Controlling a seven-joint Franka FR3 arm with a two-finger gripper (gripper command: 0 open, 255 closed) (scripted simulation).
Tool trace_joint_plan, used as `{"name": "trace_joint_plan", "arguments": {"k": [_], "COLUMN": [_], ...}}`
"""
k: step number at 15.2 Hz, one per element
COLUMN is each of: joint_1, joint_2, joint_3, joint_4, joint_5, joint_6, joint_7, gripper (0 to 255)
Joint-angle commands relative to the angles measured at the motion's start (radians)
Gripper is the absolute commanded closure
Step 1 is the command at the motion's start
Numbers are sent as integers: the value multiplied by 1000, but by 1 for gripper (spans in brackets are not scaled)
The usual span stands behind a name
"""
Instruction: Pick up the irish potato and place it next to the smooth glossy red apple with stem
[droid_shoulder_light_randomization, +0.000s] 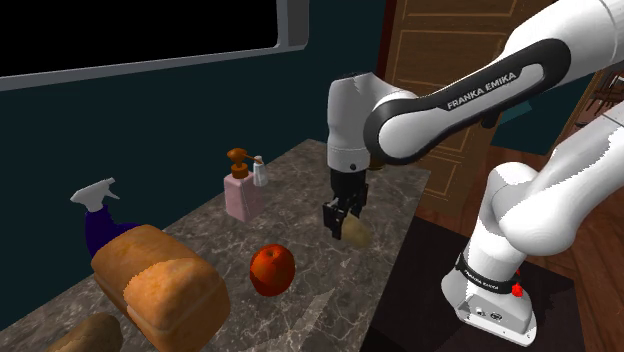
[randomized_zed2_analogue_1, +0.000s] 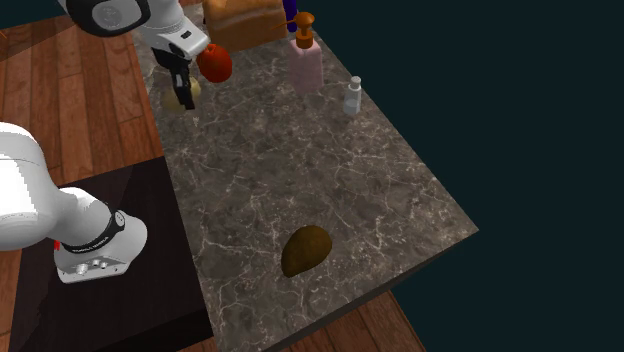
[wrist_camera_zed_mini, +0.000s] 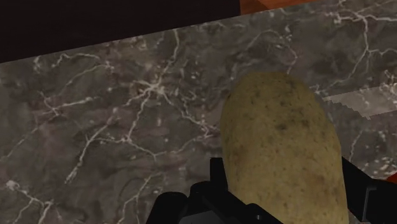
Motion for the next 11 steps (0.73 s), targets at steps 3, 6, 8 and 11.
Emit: {"name": "trace_joint_plan", "arguments": {"k": [3, 6, 8, 11], "joint_1": [1, 2, 2, 2], "joint_2": [30, 57, 77, 106], "joint_3": [8, 15, 19, 25], "joint_4": [-35, -57, -71, -87], "joint_5": [7, 11, 14, 17], "joint_6": [65, 114, 148, 192], "joint_7": [-6, -9, -12, -14], "gripper": [255, 255, 255, 255]}}
